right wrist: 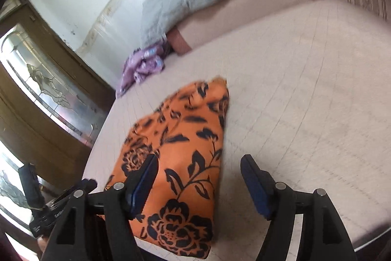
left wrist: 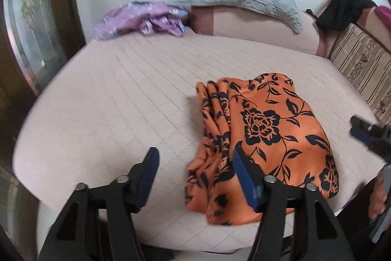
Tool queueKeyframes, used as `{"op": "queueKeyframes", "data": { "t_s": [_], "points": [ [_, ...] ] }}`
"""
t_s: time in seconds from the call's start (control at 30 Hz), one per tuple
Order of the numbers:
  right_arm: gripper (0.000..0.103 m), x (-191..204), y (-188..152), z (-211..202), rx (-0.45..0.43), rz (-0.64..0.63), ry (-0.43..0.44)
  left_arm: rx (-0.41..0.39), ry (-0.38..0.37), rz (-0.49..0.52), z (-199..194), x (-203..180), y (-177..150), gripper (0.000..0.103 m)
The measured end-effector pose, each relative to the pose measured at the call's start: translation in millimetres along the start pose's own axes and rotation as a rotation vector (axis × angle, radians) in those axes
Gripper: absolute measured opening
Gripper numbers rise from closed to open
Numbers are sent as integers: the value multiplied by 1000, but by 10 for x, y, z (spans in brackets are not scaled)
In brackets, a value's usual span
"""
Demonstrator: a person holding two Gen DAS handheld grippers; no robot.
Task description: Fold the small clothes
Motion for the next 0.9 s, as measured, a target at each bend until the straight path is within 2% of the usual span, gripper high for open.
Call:
{"op": "queueKeyframes", "data": {
  "t_s": [0.17,0.23,0.33,0.47,0.67,0.9],
  "points": [
    [73,339,-89,-401,-100,-75,-46,-149,184,90,-465,-256,-3,91],
    [73,493,-150,-536,-123,-101,-94,-194,235,127,-672,-382,23,95],
    [73,691,-220,-737,-158,-156,-171,-236,225,139,-914,-507,101,95],
    [73,932,-296,-1105,-236,-221,-233,-274,182,73,-1209,-527,186,102],
    [74,1127,-332,-1440,-305,-250,-277,-323,204,9,-1447,-544,228,103],
    [74,1297,-405,-1509,-331,-292,-281,-342,197,-21,-1620,-525,226,103]
  ]
}}
Point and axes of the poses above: each gripper's, at about its wrist camera, not at the fingertips, and z roughly the way its jaws point, x to its left, y to its top, the point moved 2 cm from there along z, roughly the way its jaws point, and after that the axes turned 12 degrees about x, right-handed, at the moved point
